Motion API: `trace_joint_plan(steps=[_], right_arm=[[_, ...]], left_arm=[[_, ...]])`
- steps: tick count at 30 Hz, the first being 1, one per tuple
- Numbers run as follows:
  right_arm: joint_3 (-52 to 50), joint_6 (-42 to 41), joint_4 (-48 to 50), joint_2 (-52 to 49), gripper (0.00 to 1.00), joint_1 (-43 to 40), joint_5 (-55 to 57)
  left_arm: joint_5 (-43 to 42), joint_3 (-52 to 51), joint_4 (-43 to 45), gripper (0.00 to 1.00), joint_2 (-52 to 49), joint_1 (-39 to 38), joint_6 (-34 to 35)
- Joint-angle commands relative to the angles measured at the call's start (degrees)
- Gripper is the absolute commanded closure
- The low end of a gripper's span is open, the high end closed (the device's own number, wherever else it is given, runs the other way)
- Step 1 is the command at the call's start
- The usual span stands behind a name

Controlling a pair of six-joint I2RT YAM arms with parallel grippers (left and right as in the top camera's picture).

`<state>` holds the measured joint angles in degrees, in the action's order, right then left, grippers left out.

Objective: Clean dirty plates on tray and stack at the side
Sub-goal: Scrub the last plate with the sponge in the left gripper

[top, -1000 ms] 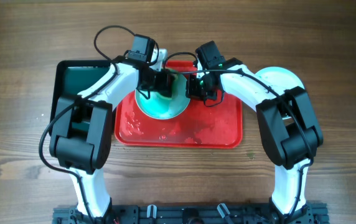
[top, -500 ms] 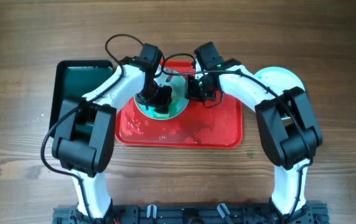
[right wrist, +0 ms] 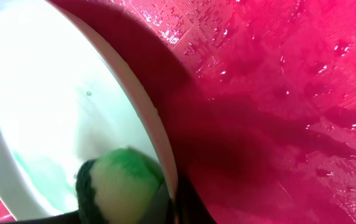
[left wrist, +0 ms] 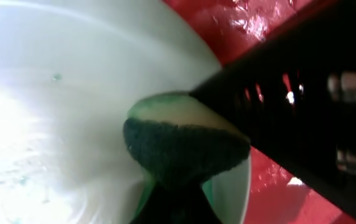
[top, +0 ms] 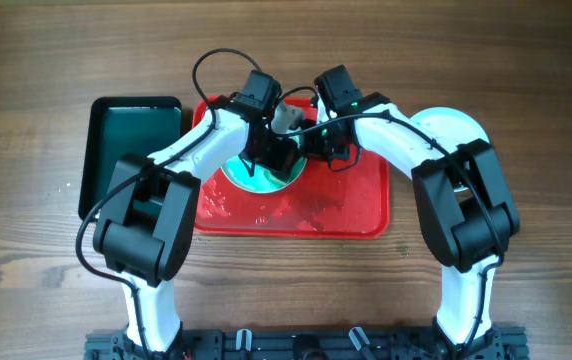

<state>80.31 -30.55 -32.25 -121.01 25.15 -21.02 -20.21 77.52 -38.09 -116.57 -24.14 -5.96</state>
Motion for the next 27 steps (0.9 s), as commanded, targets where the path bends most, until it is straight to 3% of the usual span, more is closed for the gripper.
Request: trace_joint_plan(steps=[1,4,8,10,14,17,24,27], right_arm=[[-0.2,0.3,0.1,-2.3,0.96,0.7,-2.2],[-0.2,0.6,0.1,-2.3,0.96,0.7,-2.6],[-0.2,0.6,0.1,-2.3,0.96,0.7,-2.3],[-0.2,0.6,0.1,-2.3,0.96,0.7,-2.1],[-0.2,0.8,0.1,-2.3,0.96,0.7,-1.9],[-0.2,1.0,0.1,-2.3,0.96,0.3,-2.0],[-0.2,2.0,0.1,-2.3,0.96,0.0,-3.1],[-0.2,2.0,0.0,-2.3,0.96,0.0,-3.8]], left_arm=[[6.7,-0.5,4.6,0.96,-1.4,1.3,9.4],[10.6,-0.5,10.2,0.96,-1.4,4.2,15.6],[28.3,-0.5,10.8,0.96,-1.4,6.7,26.4],[32.7,-0.5,8.7,0.96,-1.4,8.0,26.6],[32.8,-0.5,0.2,0.96,-1.4,10.1,26.4],[24.1,-0.5,-8.5,0.96,-1.4,10.5,21.9],[-11.0,-0.5,-17.7,0.96,-1.3,10.5,-6.1],[-15.1,-0.4,-14.3,0.96,-1.3,10.5,-6.9]])
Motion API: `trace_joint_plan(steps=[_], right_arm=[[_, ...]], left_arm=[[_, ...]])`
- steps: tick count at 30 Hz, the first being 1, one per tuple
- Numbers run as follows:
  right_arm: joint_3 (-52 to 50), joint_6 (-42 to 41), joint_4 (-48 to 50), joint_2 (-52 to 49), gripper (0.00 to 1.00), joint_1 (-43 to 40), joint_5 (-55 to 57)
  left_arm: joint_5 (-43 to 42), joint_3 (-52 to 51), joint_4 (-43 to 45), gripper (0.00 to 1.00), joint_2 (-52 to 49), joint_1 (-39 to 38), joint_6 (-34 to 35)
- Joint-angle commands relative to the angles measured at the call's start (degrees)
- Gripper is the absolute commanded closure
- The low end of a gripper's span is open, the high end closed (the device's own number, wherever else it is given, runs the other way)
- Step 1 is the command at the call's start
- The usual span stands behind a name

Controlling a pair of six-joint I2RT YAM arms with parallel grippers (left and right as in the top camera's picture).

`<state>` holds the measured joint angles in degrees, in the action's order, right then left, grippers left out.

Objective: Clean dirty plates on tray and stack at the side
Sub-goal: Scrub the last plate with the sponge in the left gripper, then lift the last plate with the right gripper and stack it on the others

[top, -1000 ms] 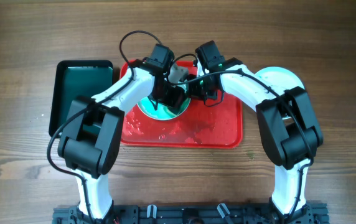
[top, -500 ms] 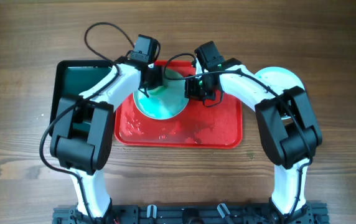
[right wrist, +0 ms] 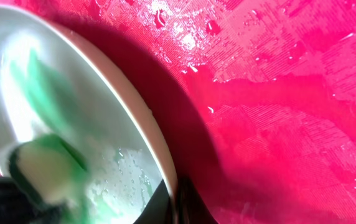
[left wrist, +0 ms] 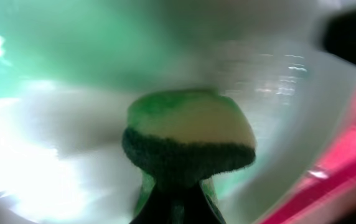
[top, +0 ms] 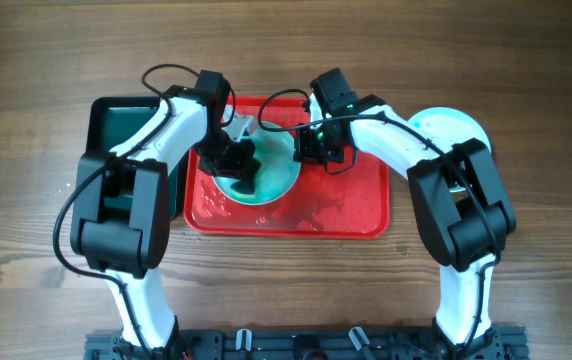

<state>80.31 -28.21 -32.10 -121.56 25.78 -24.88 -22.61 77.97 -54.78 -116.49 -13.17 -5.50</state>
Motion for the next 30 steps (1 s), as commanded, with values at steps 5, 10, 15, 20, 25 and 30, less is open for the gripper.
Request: trace_joint_plan(steps=[5,10,15,20,25,30], right_arm=[[-0.2,-0.5,-0.1,-1.8,0.96,-0.7,-0.7],[-0.2,-0.4,-0.3,-1.8,0.96,-0.7,-0.6],[-0.2,-0.2,-0.5,-0.5,0.96,-0.7,1.3],[-0.2,1.3,-6.1,11.1,0.96,-0.2,18.6],[-0.2,2.5,-12.6,21.7,0.96,3.7,45.1],[-0.2,2.5,-16.5,24.0,0.96,13.8,73.7]], left_arm=[[-11.7,1.7,14.7,0.96,-1.4,0.6,6.0],[5.5,12.7,12.4,0.96,-1.2,3.1,14.8],[17.5,22.3,-1.5,0.96,0.6,6.0,16.9],[17.6,22.5,-8.4,0.96,1.8,7.1,16.9],[17.6,22.5,-9.0,0.96,1.8,7.0,16.9],[17.5,22.4,-9.0,0.96,1.8,7.0,16.9]])
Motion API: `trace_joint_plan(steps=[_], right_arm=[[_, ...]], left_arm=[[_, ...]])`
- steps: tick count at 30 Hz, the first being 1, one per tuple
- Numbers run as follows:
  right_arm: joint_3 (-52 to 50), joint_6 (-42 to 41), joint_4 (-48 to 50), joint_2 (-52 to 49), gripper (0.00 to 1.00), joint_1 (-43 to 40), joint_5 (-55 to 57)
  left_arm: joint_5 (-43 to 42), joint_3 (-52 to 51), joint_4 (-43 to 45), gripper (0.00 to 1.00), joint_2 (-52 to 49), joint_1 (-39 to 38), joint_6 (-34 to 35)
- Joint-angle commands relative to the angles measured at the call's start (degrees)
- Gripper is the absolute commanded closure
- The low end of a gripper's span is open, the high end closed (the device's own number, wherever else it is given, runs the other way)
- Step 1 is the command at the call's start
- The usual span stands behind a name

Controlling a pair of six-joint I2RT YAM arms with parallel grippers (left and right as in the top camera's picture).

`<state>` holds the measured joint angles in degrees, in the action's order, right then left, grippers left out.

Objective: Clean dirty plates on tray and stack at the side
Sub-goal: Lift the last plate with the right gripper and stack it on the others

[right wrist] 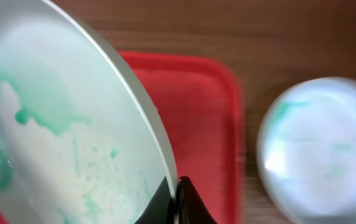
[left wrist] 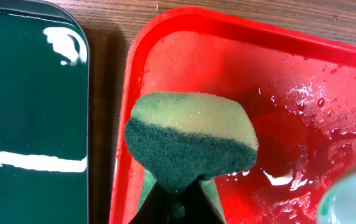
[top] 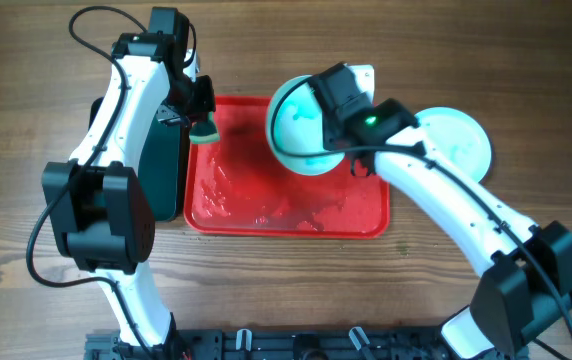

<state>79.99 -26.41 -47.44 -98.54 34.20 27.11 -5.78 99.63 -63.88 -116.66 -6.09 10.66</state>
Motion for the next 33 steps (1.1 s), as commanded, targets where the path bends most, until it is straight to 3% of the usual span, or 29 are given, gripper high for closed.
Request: trace_joint_plan(steps=[1,7,15,21,24,28,33], right_arm=[[0.2,0.8,-1.5,0.9,0.96,7.1,25.2],[0.2,1.0,-2.7,0.9,0.96,18.1,40.2],[0.2,1.2,-4.5,1.0,0.96,23.9,56.2],[0.2,2.1,-4.0,1.1,0.96,25.9,58.2],[0.2,2.3,-3.4,1.1,0.96,25.2,47.9],[0.2,2.4,-4.6,1.2,0.96,21.3,20.6],[0.2,4.8,-5.0,1.3,0.96,5.0,-13.2]], left_arm=[[0.7,0.8,0.0,0.96,2.0,-0.1,0.8],[0.7,0.8,0.0,0.96,2.0,-0.1,0.8],[0.7,0.8,0.1,0.96,2.0,-0.1,0.7],[0.7,0.8,0.1,0.96,1.9,-0.1,0.8],[0.7,0.8,0.1,0.96,1.9,-0.1,0.7],[0.7,0.8,0.0,0.96,1.9,-0.1,0.8],[0.7,0.8,0.0,0.96,1.9,-0.1,0.7]])
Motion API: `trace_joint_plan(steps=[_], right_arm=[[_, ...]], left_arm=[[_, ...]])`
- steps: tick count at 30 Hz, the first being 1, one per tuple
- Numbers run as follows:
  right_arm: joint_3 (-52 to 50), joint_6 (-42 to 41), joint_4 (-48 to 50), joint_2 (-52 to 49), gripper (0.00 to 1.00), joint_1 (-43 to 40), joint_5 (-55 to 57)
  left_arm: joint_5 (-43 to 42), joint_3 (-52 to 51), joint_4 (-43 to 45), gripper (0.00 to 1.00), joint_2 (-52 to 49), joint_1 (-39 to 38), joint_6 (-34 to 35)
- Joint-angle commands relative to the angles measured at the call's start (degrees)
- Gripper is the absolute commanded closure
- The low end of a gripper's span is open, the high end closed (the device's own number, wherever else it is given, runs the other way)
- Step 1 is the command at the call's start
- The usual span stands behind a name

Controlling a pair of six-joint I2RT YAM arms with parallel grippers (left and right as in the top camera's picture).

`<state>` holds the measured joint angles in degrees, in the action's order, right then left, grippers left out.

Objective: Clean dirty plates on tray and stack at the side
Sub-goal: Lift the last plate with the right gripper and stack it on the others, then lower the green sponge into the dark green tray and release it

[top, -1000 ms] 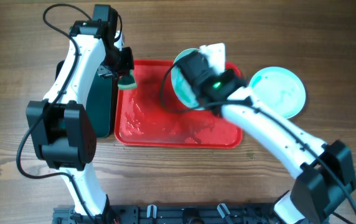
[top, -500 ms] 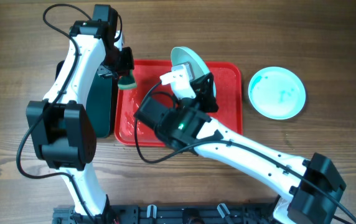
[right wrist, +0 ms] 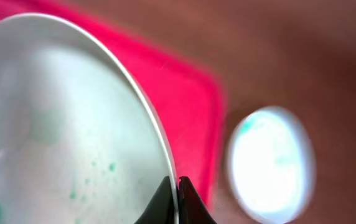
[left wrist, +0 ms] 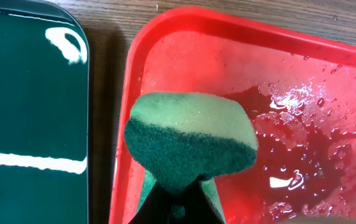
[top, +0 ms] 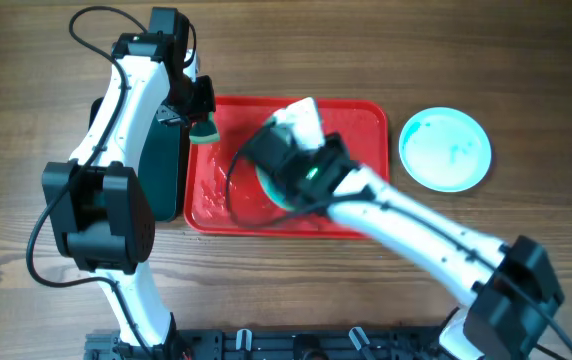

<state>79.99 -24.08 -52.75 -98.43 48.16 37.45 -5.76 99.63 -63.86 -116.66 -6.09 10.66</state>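
My left gripper [top: 204,126] is shut on a yellow and dark green sponge [left wrist: 190,140], held over the far left corner of the wet red tray [top: 361,120]. The right gripper [right wrist: 173,186] pinches the rim of a white plate [right wrist: 72,124] flecked with green soap. It holds that plate tilted above the middle of the tray, and in the overhead view only an edge of the plate [top: 264,184] shows under the wrist. A second pale plate [top: 445,149] with green smears lies on the wooden table right of the tray.
A dark green basin [left wrist: 28,112] sits on the table directly left of the tray, partly under my left arm. The right arm stretches diagonally across the tray's near right corner. Bare wooden table [top: 526,80] surrounds everything.
The right gripper, still gripping the plate, has moved from the tray's far edge near the right-hand plate to over the tray's middle. The left gripper and sponge have not moved.
First the sponge rested on the plate lying on the tray while my right gripper held its rim. Then the sponge was on the plate's left part. Later the sponge hung over the tray's far left corner and the plate was lifted; it now hangs over mid-tray.
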Motion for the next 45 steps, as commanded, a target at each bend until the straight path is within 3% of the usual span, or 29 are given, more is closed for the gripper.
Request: trace_joint_plan(steps=[1,5,7,10,17,24,25,26,27,32,35,38,45], right_arm=[[0.2,4.6,0.5,1.2,0.96,-13.0,-29.9],[0.2,9.1,-0.5,1.2,0.96,-30.6,-46.9],[0.2,9.1,-1.4,1.2,0.96,-38.0,-49.4],[0.2,10.6,-4.4,1.2,0.96,-52.7,-45.2],[-7.9,8.0,1.3,1.0,0.96,-67.2,-41.4],[-15.7,7.5,9.1,0.9,0.96,-67.6,-42.3],[-16.4,7.5,9.8,0.9,0.89,-67.6,-42.3],[-16.9,7.5,10.2,0.9,0.75,-67.6,-42.3],[-16.9,7.5,10.1,0.9,0.70,-67.6,-42.3],[-15.3,7.7,8.8,1.4,0.64,-67.6,-44.5],[-11.2,12.5,5.2,3.5,0.60,-67.0,-51.6],[-8.1,15.1,3.5,6.8,0.48,-63.1,-56.7],[-7.3,8.8,8.7,8.9,0.46,-43.4,-56.5]], left_arm=[[0.7,0.8,0.0,0.96,1.9,-0.1,0.7],[0.7,0.8,0.0,0.96,1.9,-0.1,0.7],[0.7,0.8,0.0,0.96,1.9,-0.1,0.7],[0.7,0.8,0.0,0.96,1.9,-0.1,0.8],[0.7,0.8,0.0,0.96,1.9,-0.1,0.8],[0.7,0.8,0.0,0.96,1.9,-0.1,0.8],[0.7,0.8,0.0,0.96,1.9,-0.1,0.8],[0.7,0.8,0.0,0.96,1.9,-0.1,0.8],[0.7,0.8,0.0,0.96,1.9,-0.1,0.8],[0.7,0.8,1.7,0.96,2.0,-0.1,0.7],[1.4,3.1,0.0,0.96,2.6,0.4,0.1],[4.4,7.2,-4.6,0.96,4.7,2.4,0.0],[7.5,8.0,-15.2,0.96,8.3,9.7,-14.0]])
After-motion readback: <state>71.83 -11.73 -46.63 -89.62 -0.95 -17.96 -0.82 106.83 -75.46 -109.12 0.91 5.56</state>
